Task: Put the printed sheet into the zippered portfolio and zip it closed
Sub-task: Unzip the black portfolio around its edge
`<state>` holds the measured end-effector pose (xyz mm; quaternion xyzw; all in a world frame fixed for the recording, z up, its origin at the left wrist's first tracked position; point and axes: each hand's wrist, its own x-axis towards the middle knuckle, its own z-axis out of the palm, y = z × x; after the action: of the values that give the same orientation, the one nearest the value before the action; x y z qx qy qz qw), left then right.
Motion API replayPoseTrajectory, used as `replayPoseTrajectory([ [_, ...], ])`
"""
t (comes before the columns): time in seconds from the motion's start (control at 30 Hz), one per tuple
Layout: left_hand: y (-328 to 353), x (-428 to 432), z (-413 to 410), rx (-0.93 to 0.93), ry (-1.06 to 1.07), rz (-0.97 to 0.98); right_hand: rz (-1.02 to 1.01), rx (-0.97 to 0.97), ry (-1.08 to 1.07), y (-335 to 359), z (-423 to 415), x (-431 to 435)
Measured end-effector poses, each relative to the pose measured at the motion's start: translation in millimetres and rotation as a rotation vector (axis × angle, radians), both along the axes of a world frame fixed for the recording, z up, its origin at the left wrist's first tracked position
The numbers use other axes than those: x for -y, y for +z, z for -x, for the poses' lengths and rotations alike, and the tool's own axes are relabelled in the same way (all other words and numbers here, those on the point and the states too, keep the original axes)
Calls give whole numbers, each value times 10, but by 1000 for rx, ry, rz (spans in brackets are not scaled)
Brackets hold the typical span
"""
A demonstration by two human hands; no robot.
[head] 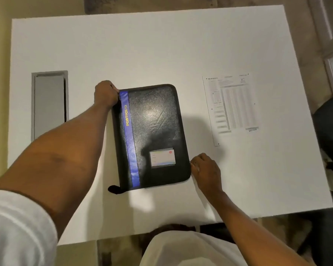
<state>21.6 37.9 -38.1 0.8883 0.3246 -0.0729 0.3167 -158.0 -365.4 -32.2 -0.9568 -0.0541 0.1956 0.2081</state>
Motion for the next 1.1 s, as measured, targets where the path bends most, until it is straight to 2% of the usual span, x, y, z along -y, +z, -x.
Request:
replayPoseTrajectory([
  [0.2,-31,-11,-2,-44,13,-22,-102,31,-192,-3,590,1],
  [0.37,-17,1,11,-141,-20,-118,-183,-3,-342,-26,1044,-199],
  [0.47,-18,3,16,-150,-29,-137,-223,-47,-354,-41,1264,-424],
  [0.57,-27,11,33,-126,-34,-145,-231,-57,-279,-60,1379,-664],
  [0.73,-16,22,56,-116,-41,-155,-192,78,-15,-108,1451,-1038],
  [0.97,-16,21,60,-115,-17,-149,-63,119,331,-249,1540,-1389],
  [1.1,-49,21,124,-21,27,-84,-45,100,420,-289,1499,-1548],
])
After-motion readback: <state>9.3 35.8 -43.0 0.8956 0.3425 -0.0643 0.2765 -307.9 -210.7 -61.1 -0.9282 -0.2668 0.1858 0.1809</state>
